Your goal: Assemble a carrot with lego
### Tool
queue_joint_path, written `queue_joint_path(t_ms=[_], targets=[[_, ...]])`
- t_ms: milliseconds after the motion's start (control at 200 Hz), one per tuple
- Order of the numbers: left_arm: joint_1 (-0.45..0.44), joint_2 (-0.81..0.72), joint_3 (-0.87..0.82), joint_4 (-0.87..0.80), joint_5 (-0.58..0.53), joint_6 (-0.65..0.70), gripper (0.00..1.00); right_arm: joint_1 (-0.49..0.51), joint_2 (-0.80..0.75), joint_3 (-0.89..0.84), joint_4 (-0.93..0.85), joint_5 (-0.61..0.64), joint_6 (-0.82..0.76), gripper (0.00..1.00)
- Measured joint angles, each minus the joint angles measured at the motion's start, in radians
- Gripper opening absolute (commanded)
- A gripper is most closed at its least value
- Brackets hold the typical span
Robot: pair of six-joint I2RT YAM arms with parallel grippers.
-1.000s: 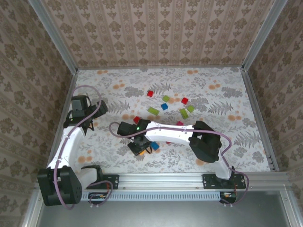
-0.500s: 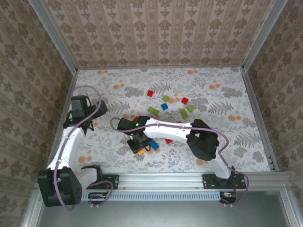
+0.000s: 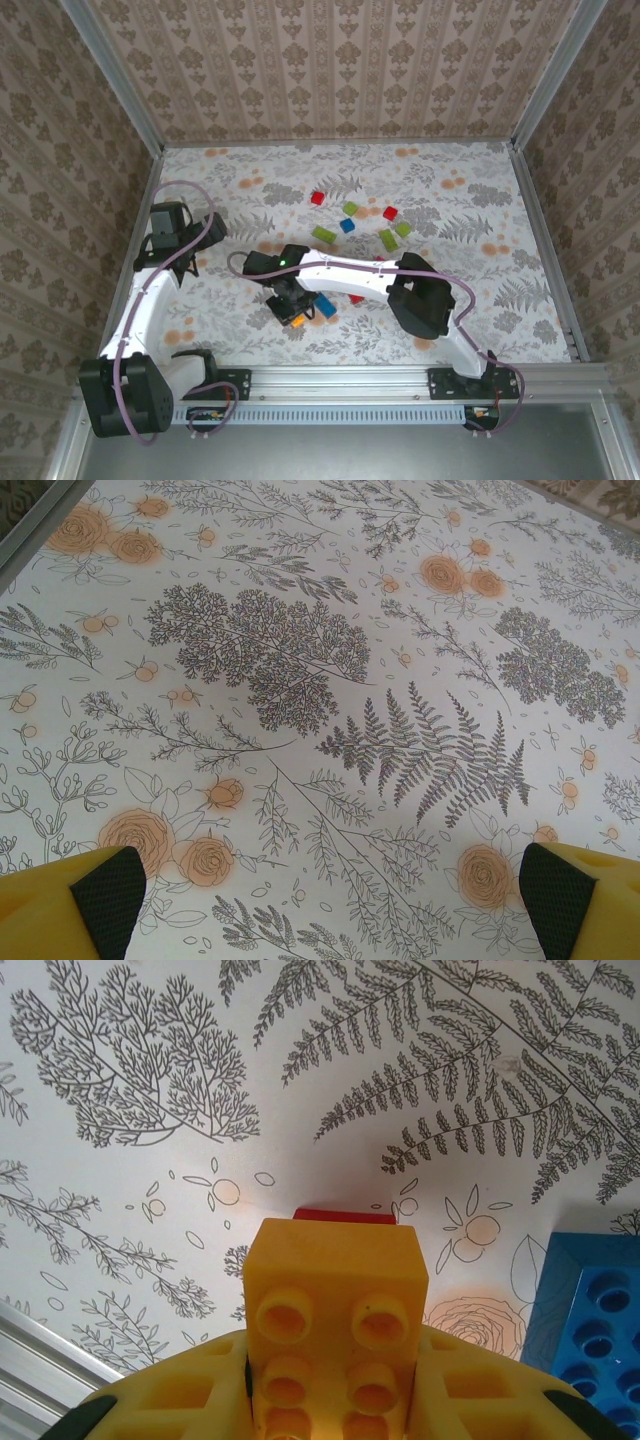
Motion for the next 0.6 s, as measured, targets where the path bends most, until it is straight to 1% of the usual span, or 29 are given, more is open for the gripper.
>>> queue_joint_path(t_ms=[310, 600], targets=[[0.000, 0.000, 0.000, 0.000, 0.000, 0.000, 1.00, 0.002, 0.020, 0.019, -0.021, 0.000, -0.022, 0.31], [0.000, 0.000, 0.000, 0.000, 0.000, 0.000, 1.00, 0.015, 0.027, 0.019, -0.022, 0.031, -0.041, 0.32]])
